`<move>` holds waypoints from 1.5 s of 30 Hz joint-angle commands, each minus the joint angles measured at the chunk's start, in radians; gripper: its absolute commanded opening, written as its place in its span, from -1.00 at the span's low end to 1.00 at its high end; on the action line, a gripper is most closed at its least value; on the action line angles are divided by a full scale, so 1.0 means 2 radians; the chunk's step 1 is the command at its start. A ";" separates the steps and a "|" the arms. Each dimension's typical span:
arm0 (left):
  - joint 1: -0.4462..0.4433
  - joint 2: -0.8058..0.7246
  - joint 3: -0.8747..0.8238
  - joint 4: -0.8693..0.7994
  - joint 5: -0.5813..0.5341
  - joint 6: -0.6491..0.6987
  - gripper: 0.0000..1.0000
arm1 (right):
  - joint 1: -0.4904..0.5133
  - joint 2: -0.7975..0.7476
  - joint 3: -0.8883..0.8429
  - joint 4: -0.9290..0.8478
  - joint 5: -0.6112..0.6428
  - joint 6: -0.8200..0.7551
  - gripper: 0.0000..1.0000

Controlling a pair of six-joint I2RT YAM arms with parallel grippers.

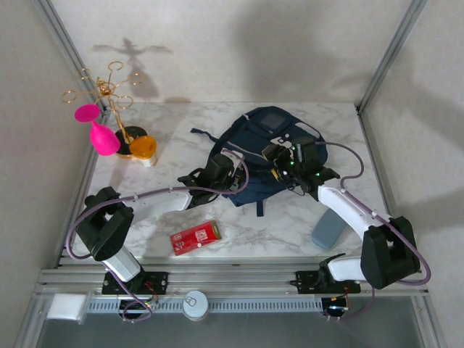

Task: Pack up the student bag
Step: Unzip the student bag at the center of the table.

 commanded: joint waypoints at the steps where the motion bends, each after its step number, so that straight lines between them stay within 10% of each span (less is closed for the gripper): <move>1: 0.000 0.005 0.014 0.018 0.009 0.006 -1.00 | 0.013 0.003 0.033 0.016 0.063 0.011 0.40; 12: 0.000 0.019 0.023 0.026 0.009 0.004 -1.00 | 0.073 0.066 0.016 0.033 0.186 0.099 0.40; 19: 0.000 0.021 0.025 0.024 0.002 0.007 -1.00 | 0.074 0.091 0.037 0.045 0.214 0.060 -0.26; 26: 0.001 0.007 0.006 0.042 -0.007 -0.019 -1.00 | 0.079 0.143 0.100 0.079 0.130 -0.052 -0.99; 35: -0.002 -0.051 -0.061 0.033 -0.014 -0.068 -1.00 | 0.072 0.124 0.146 0.036 -0.066 -0.251 -1.00; 45: 0.034 -0.065 -0.123 0.046 0.021 -0.096 -1.00 | -0.108 0.089 0.136 -0.068 -0.155 -0.318 -0.85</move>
